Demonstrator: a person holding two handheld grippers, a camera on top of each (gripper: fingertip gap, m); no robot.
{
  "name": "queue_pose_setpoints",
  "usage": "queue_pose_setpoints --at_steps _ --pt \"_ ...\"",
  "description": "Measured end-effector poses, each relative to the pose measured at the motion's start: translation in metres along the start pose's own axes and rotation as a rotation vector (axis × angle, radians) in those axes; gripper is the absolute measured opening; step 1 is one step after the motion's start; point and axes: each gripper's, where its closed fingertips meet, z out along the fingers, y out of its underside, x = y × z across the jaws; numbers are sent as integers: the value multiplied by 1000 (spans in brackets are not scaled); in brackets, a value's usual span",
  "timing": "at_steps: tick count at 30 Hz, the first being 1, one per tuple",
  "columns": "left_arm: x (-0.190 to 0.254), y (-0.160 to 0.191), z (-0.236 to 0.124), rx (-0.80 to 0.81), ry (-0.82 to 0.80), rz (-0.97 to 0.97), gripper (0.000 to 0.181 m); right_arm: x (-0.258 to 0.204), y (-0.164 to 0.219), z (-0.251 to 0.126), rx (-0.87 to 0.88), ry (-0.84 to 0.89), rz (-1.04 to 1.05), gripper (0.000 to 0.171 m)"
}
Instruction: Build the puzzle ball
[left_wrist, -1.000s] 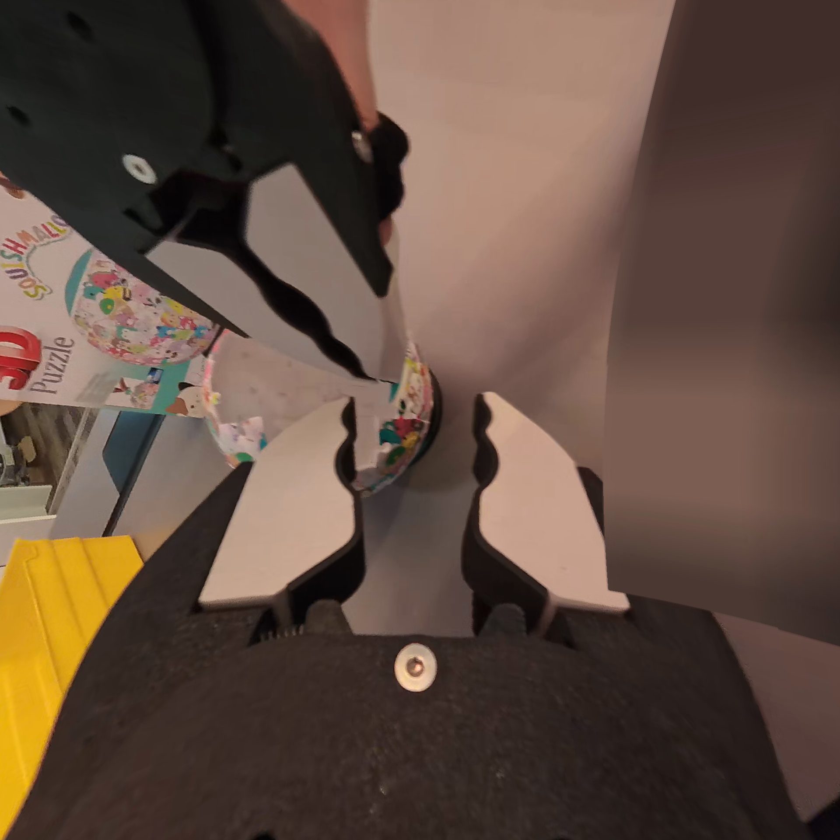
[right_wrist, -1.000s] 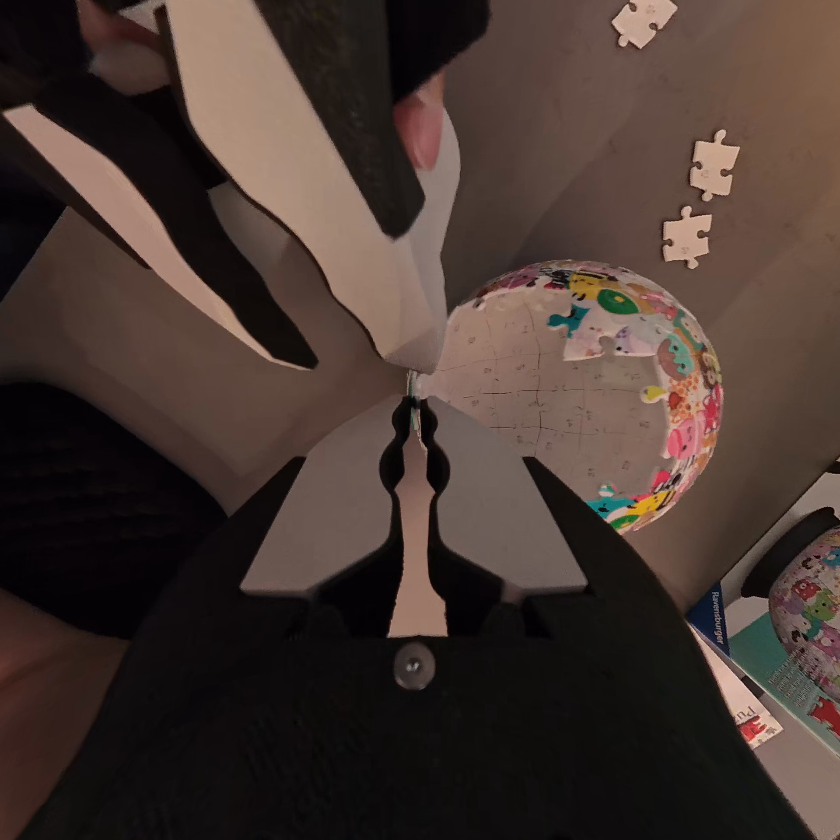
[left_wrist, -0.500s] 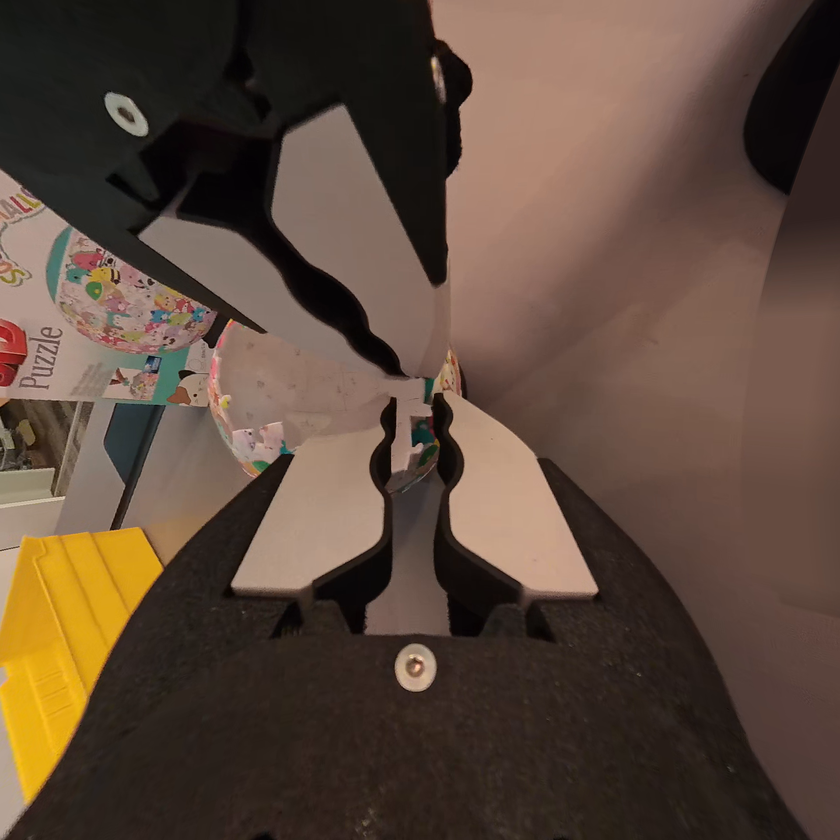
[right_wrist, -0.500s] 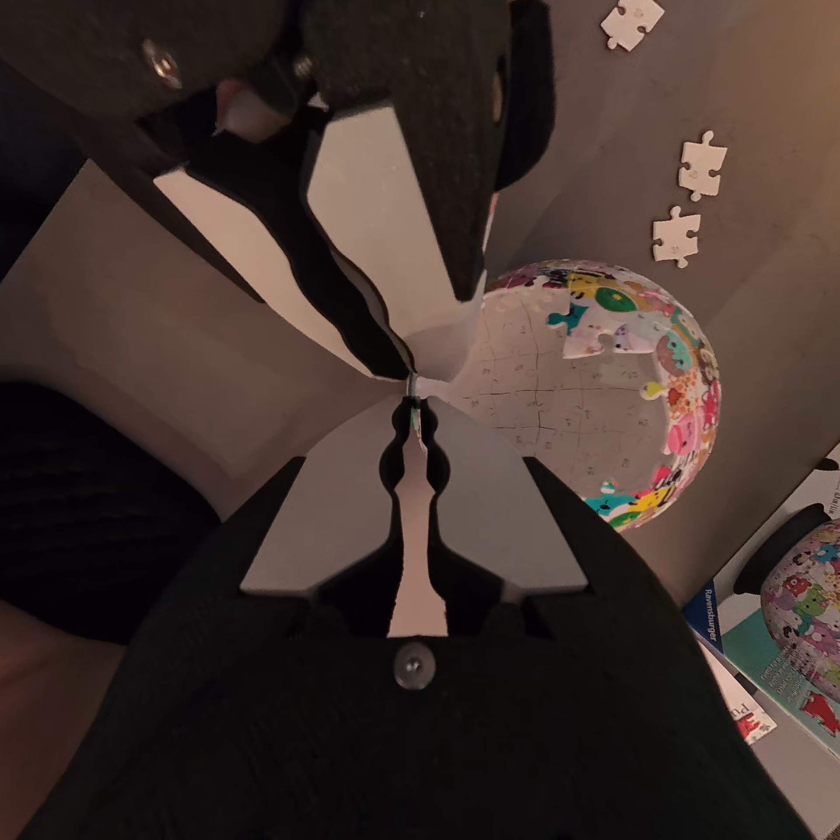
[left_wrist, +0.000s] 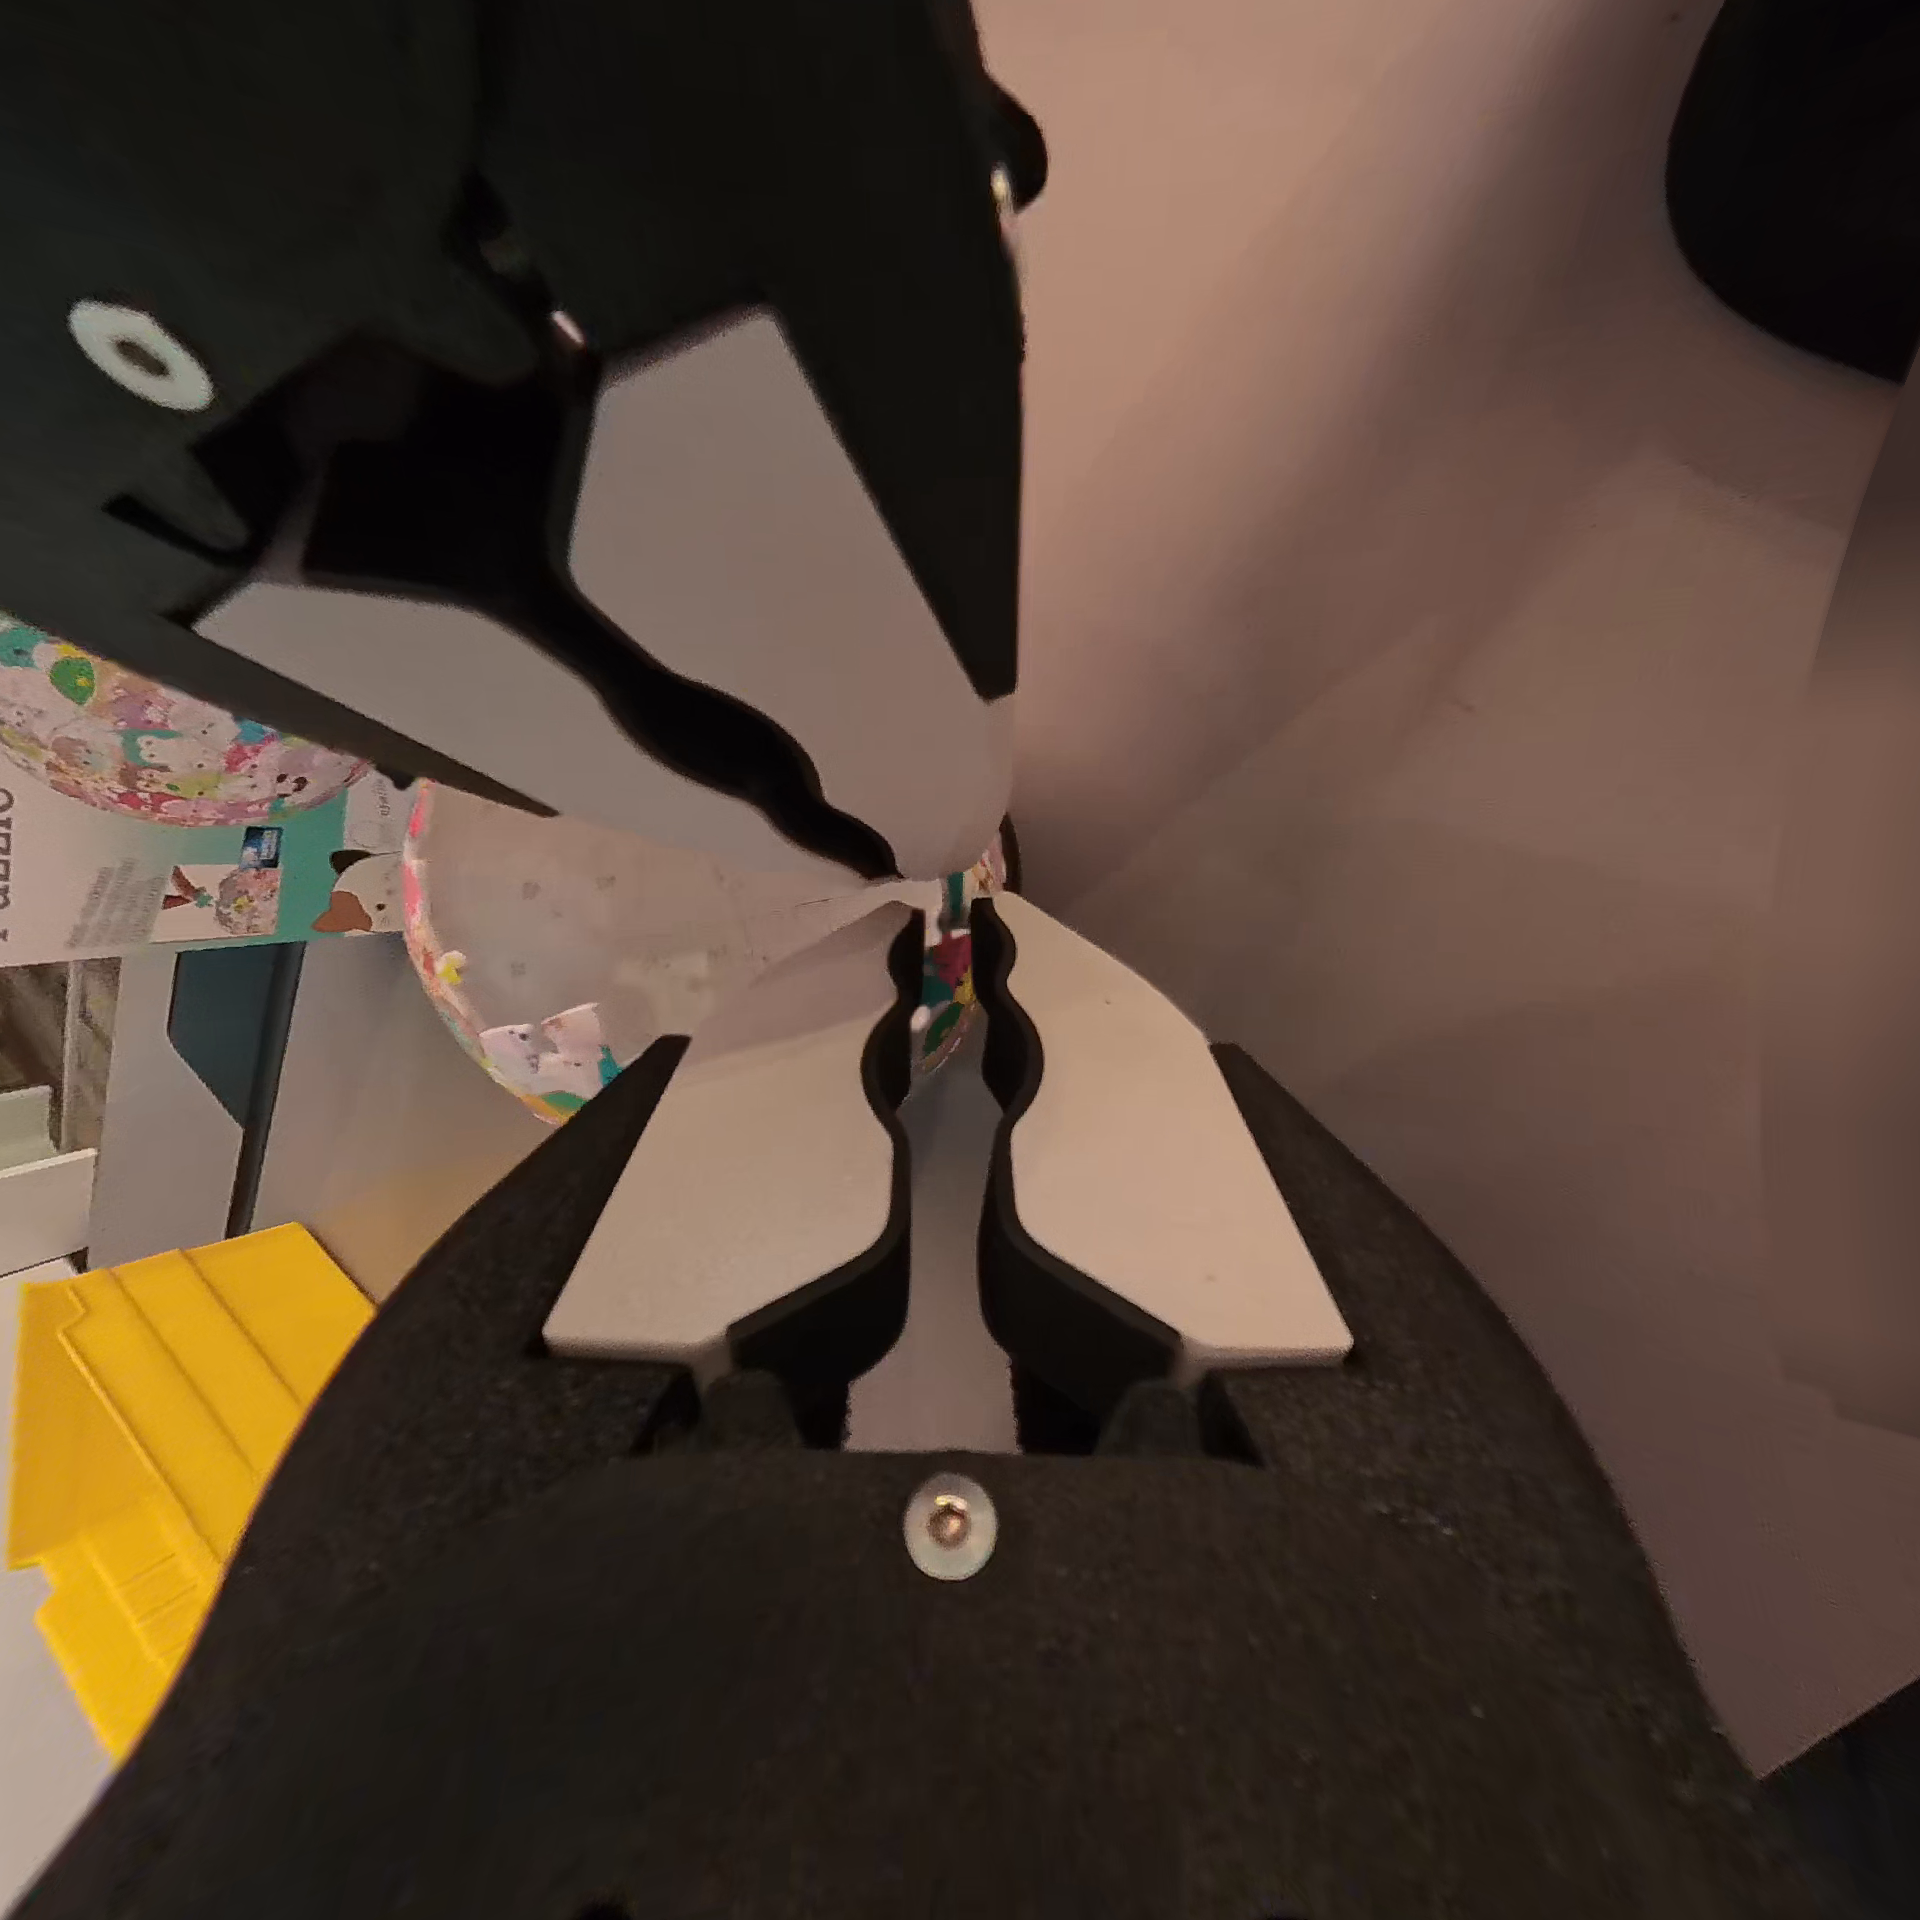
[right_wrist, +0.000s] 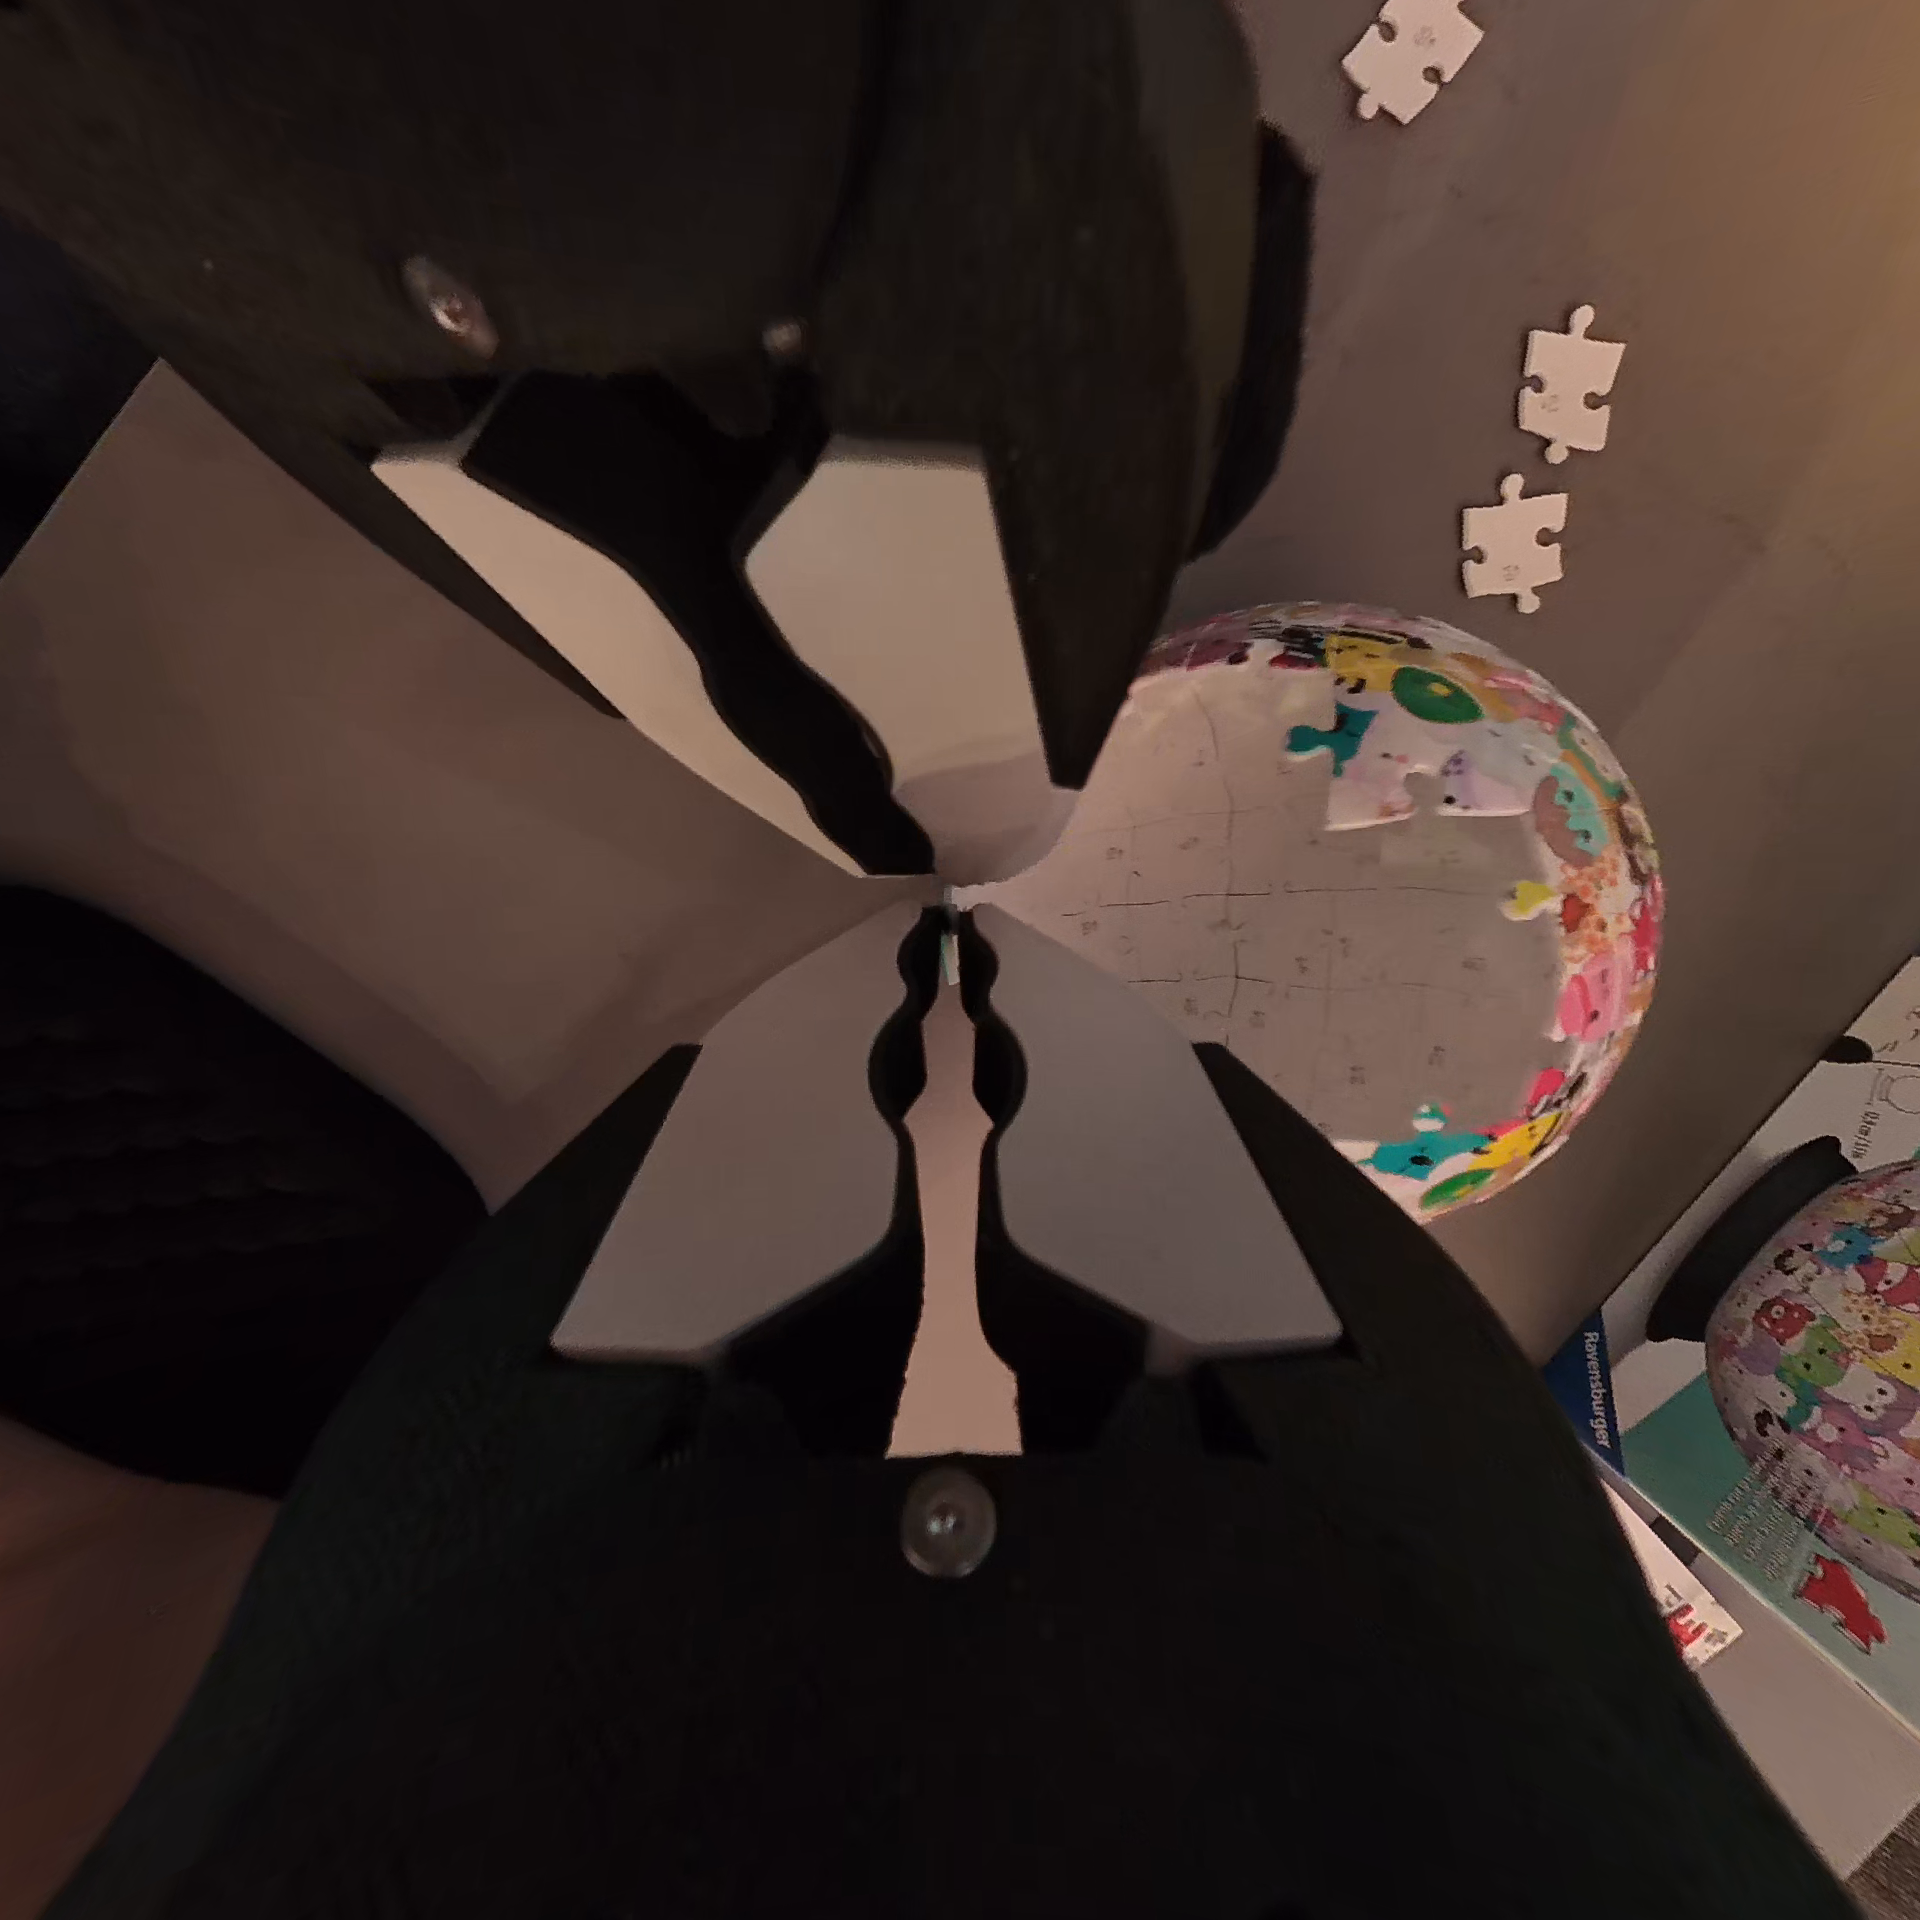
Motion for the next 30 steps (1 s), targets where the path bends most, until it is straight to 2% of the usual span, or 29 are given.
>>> queue_pose_setpoints --at_steps 18,30 --pt "4 1 -2 18 94 -97 3 -5 4 1 8 -30 0 6" --pt "2 -3 -4 19 103 -116 2 -2 2 -26 186 -37 -32 8"
